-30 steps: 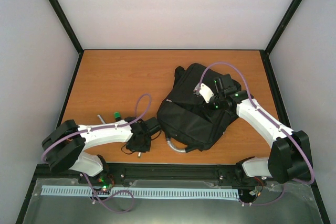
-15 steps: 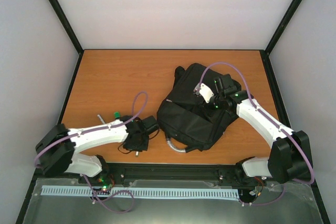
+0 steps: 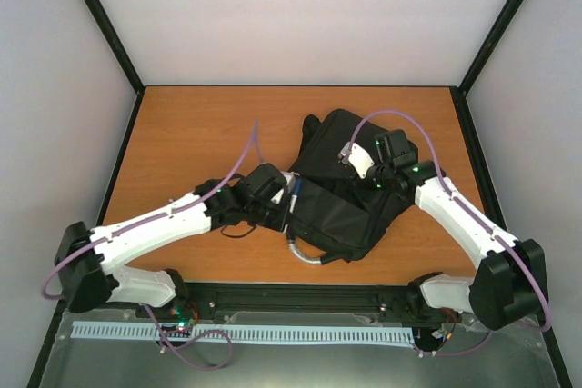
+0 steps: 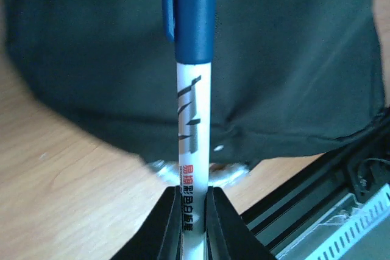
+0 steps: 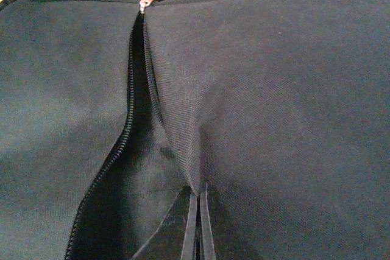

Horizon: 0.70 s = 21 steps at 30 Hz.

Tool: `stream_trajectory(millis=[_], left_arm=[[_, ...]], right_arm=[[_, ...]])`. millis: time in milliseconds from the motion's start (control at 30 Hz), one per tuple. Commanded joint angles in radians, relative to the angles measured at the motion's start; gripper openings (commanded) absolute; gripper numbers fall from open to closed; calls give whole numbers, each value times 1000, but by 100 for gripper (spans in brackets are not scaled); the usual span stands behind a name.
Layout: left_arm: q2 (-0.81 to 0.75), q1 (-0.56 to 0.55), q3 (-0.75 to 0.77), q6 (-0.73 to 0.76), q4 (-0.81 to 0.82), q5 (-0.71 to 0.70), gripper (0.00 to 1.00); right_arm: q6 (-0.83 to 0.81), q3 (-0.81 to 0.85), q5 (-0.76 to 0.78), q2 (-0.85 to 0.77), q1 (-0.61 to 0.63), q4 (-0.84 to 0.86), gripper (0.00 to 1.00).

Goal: Pack the student bag
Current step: Pick up the stationery from the center of the board, then place the stationery in the student bag.

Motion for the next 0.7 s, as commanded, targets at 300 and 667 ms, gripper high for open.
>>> stream_trajectory(millis=[300, 667], left_arm=[[336, -10, 170, 253, 363, 322, 1], [484, -5, 246, 278, 324, 325, 1]], right_arm=[[6, -14, -59, -98, -2, 61, 3], [9, -19, -70, -107, -15, 68, 3]])
